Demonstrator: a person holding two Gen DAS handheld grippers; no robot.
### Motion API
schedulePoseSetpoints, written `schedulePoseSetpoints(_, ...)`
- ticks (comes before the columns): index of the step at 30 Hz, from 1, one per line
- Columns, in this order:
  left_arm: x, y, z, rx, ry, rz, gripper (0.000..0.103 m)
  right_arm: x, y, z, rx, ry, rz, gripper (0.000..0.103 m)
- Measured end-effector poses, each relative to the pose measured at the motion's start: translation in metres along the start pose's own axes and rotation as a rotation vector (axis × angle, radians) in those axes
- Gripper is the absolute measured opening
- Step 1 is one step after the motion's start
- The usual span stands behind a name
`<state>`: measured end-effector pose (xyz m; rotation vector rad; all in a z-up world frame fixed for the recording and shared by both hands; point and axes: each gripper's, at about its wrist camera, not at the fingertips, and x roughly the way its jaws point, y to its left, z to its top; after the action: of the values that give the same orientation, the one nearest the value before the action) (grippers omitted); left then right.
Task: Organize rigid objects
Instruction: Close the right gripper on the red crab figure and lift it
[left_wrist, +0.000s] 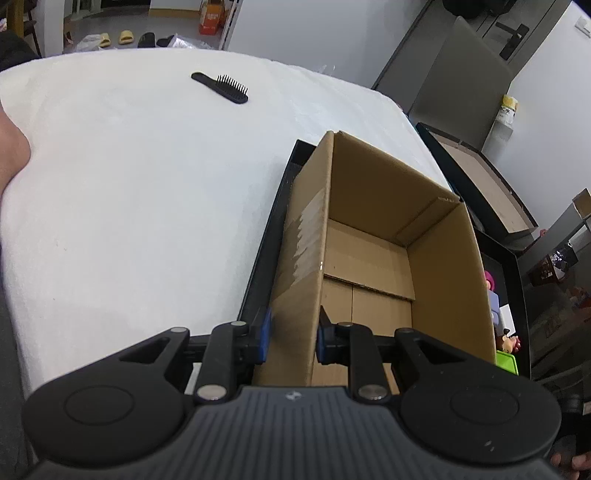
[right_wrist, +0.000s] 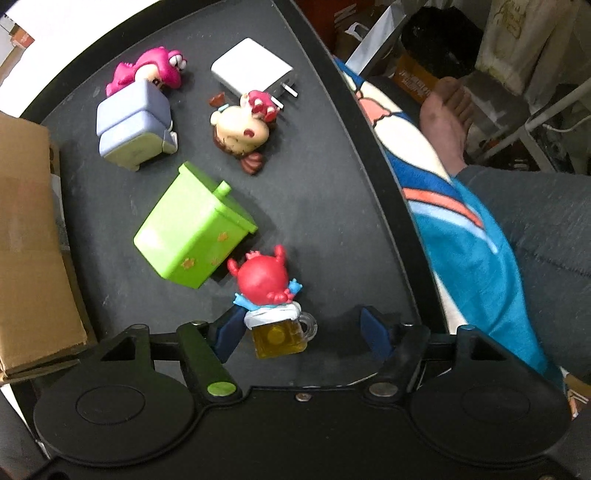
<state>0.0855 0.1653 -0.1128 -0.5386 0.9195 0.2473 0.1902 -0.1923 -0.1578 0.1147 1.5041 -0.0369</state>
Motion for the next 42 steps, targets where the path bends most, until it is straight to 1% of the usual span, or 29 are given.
schedulePoseSetpoints(3,0.001,-0.004,0.001,0.045,0.007,-0.004,0.022,-0.002,0.005,0.003,0.006,-0.012,-0.002,0.068)
schedulePoseSetpoints(5,0.001,-0.009,-0.001,0.089,0.004,-0.003,0.022,-0.002,0.015,0.002,-0.030,-0.030,-0.019,0.068)
schedulePoseSetpoints(7,0.001,-0.011,-0.005,0.110,0.003,-0.006,0.022,-0.003,0.023,0.001,-0.067,-0.044,-0.036,0.068)
schedulePoseSetpoints(9,0.002,-0.011,-0.008,0.127,0.008,-0.011,0.022,-0.003,0.027,0.000,-0.066,-0.056,-0.048,0.067)
schedulePoseSetpoints(11,0.001,-0.013,-0.008,0.150,0.004,-0.006,0.022,-0.003,0.026,0.000,-0.051,-0.068,-0.052,0.060)
schedulePoseSetpoints(13,0.000,-0.015,-0.010,0.171,-0.003,-0.005,0.022,-0.002,0.026,0.000,-0.052,-0.071,-0.061,0.051)
schedulePoseSetpoints(14,0.000,-0.016,-0.011,0.177,-0.007,-0.005,0.022,-0.001,0.027,0.000,-0.057,-0.069,-0.066,0.049)
schedulePoseSetpoints(16,-0.001,-0.014,-0.012,0.175,-0.013,-0.012,0.022,0.000,0.028,0.000,-0.064,-0.068,-0.067,0.039)
schedulePoseSetpoints(19,-0.002,-0.009,-0.013,0.156,-0.015,-0.032,0.022,-0.004,0.027,-0.002,-0.055,-0.088,-0.071,0.039)
schedulePoseSetpoints(22,-0.005,-0.006,-0.012,0.147,-0.019,-0.048,0.023,-0.008,0.029,-0.002,-0.082,-0.112,-0.083,0.038)
schedulePoseSetpoints(34,-0.007,-0.003,-0.012,0.153,-0.016,-0.067,0.023,-0.044,0.037,-0.010,-0.105,-0.156,-0.041,0.038)
schedulePoseSetpoints(42,-0.009,-0.001,-0.012,0.161,-0.016,-0.080,0.023,-0.080,0.042,-0.006,-0.104,-0.189,0.033,0.038)
